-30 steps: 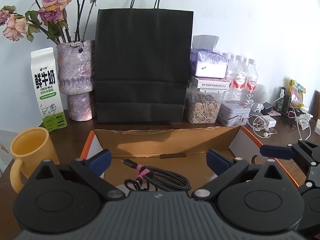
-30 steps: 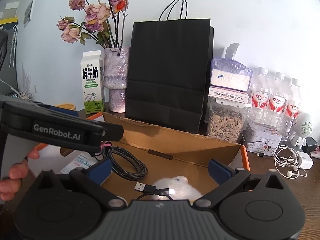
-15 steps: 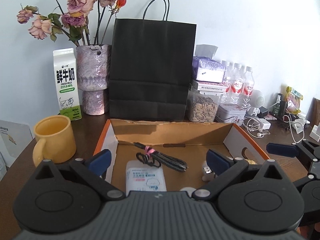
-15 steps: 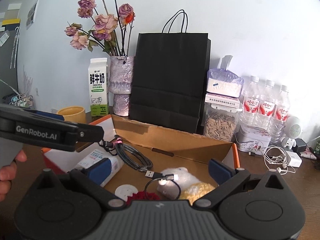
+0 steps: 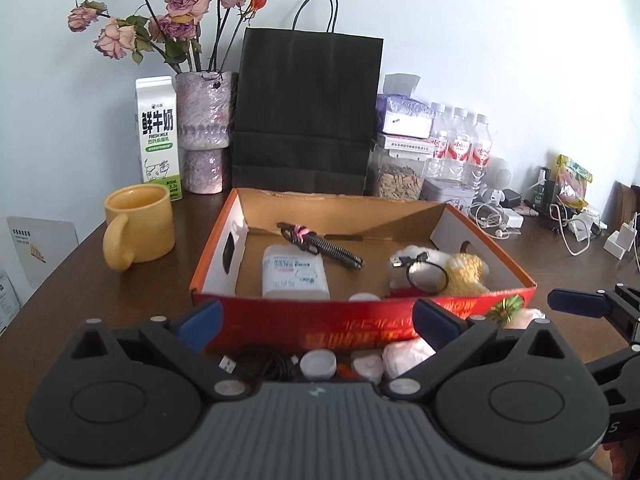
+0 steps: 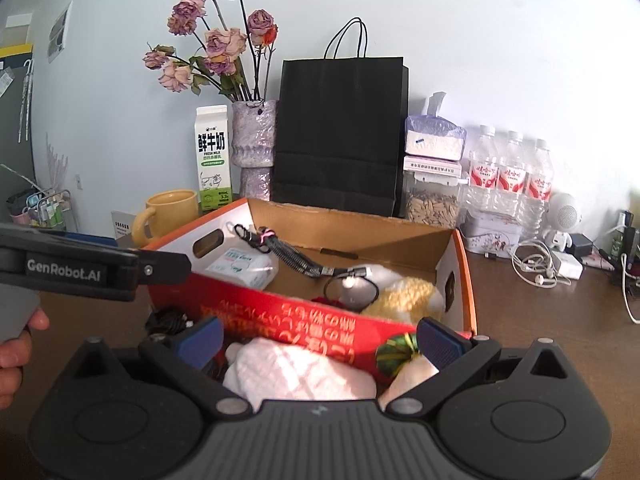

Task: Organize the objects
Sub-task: 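Move the left tool to the navy zip case while the right tool reaches the purple drawstring bag, then grasp the purple drawstring bag with the right tool while the left tool positions over the navy case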

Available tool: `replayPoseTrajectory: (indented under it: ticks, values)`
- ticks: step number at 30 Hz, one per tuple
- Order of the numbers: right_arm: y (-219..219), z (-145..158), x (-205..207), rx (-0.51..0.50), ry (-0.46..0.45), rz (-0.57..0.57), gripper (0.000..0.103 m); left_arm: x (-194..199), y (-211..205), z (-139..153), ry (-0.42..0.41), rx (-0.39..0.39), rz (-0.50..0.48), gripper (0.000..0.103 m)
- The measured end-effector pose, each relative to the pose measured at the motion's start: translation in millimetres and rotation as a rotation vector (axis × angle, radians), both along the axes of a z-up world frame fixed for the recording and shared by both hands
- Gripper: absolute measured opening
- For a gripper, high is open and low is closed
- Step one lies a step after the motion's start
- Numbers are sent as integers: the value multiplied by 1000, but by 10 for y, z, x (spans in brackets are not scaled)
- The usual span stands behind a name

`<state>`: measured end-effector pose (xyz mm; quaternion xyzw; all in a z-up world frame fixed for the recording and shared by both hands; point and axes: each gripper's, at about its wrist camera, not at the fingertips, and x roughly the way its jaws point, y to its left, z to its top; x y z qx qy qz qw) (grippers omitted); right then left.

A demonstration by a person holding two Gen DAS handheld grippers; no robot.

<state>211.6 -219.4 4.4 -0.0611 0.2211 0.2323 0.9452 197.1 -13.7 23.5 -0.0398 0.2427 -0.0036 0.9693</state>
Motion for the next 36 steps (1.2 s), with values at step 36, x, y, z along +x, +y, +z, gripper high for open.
replayPoseTrajectory:
  ticks: [36]
  values:
    - [40,-574,-343,-60,233,-71,103,-558,147,-441,128,-15,-2,103]
